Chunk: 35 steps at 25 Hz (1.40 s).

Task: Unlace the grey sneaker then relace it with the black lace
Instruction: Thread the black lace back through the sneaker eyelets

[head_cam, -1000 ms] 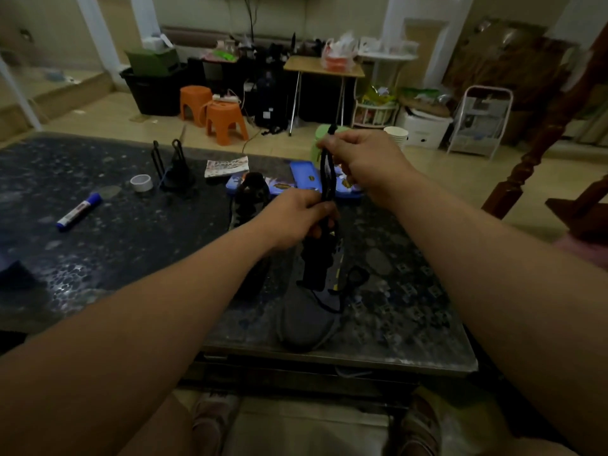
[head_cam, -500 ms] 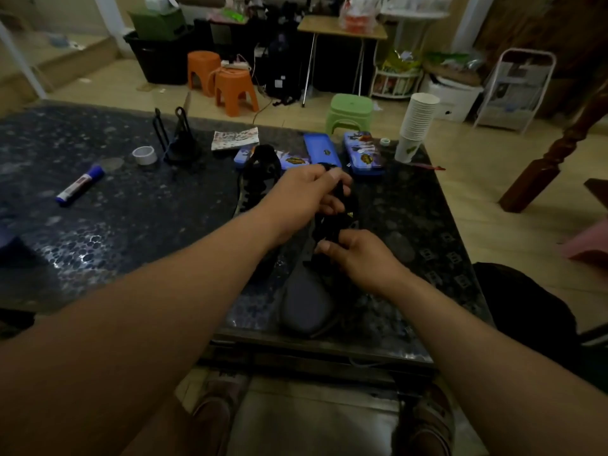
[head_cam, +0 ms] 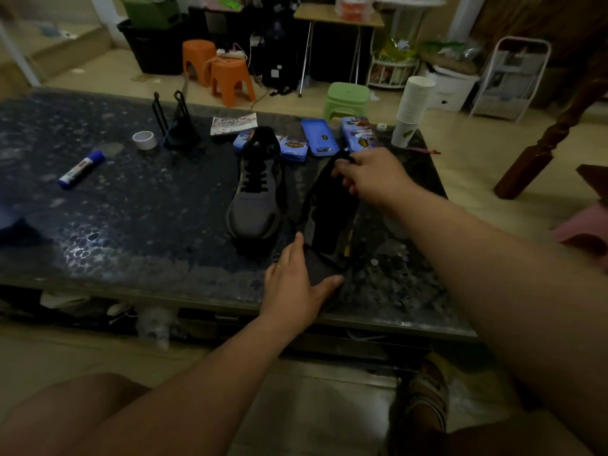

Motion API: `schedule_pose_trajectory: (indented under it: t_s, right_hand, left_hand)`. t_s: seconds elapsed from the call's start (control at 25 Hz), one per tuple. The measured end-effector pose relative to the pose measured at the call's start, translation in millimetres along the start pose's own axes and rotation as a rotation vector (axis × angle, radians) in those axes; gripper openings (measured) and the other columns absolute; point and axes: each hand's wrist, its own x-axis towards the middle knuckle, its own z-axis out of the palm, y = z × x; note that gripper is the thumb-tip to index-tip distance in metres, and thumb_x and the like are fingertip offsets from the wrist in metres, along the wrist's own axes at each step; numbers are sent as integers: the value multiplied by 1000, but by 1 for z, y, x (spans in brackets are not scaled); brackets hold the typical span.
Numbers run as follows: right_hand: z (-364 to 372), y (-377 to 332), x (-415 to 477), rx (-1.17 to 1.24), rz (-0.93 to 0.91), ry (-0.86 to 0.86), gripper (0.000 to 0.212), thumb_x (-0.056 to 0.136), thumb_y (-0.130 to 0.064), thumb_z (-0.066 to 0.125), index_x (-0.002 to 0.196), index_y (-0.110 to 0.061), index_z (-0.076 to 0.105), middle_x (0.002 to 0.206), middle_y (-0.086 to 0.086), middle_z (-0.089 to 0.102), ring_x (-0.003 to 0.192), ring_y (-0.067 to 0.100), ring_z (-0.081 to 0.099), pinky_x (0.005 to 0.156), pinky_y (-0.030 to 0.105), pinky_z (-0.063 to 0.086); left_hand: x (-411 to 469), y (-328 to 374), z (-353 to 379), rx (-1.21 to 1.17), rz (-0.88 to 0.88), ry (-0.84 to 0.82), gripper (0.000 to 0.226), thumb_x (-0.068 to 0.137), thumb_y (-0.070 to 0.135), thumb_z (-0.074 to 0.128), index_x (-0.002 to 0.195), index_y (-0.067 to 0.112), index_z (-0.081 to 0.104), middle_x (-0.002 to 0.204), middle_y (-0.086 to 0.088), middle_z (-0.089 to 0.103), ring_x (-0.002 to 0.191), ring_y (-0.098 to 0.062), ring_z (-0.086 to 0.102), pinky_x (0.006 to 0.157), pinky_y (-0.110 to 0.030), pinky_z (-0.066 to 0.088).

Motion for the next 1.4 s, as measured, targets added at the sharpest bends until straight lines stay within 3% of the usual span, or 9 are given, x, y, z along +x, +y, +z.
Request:
schedule_pose_trajectory:
  t_s: [0.12,0.24,0.44,0.56,0.72,0.88,1.04,1.2,1.4]
  right_hand:
    - [-17,-25,33,101,-1,59,26,105,-14,57,96,5,71,67,7,58,52,12,50,50,23,41]
    - [-20,-40,58,152,-3,80,24,105,-13,57,85,-5,68,69,7,58,52,13,50,52,26,41]
    - [-8,-32,58,174,4,42,22,107,-15,53,105,0,69,73,6,59,58,14,51,55,27,40]
    - [-19,-32,56,175,-69,-43,25,107,-19,55,107,-1,71,74,4,59,57,11,52,51,24,40]
    - [-35,-46,45,51,-173,-179,28,106,-26,59,107,-2,72,72,5,58,52,8,51,51,25,40]
    - [-44,-46,34,151,-153,-194,17,104,-20,60,108,-7,70,79,6,58,57,9,51,52,24,40]
    - [-26,11,-14,258,73,-235,15,99,-13,66,114,-13,67,90,6,66,71,16,56,59,27,45]
    - [17,48,-49,136,-8,-350,19,100,-20,68,116,-14,75,93,9,73,73,10,59,65,21,49]
    - [31,48,-41,22,-48,-237,20,99,-27,70,87,-11,73,75,8,68,66,12,60,66,31,50]
  left_hand:
    - [2,3,-4,-13,-22,-13,109,88,70,63,166,25,0,170,2,20,153,-23,25,125,-46,22]
    - [4,5,-5,-28,-41,-6,108,89,66,65,165,26,1,169,4,21,153,-22,25,125,-46,22]
    - [5,7,-16,-107,-4,15,86,99,51,58,165,24,10,162,0,33,146,-25,36,121,-45,28]
    - [40,24,-50,-247,135,189,57,106,32,52,159,16,36,122,-1,55,118,-22,56,105,-42,44]
    - [107,81,-103,-167,201,-108,23,106,34,56,111,15,69,94,0,68,77,-6,59,67,-18,44]
    - [132,96,-107,-134,231,-158,34,107,30,56,104,0,73,74,-1,67,47,2,53,49,-13,39]
    - [136,96,-115,-181,197,-202,41,110,31,50,103,-2,73,72,-2,68,48,-2,55,56,-16,47]
    - [134,100,-121,-102,274,-287,40,109,37,49,101,7,75,75,1,72,60,-6,60,69,-24,51]
    - [126,94,-114,-283,282,-281,31,108,37,52,104,14,71,91,-2,74,71,-8,66,74,-29,53]
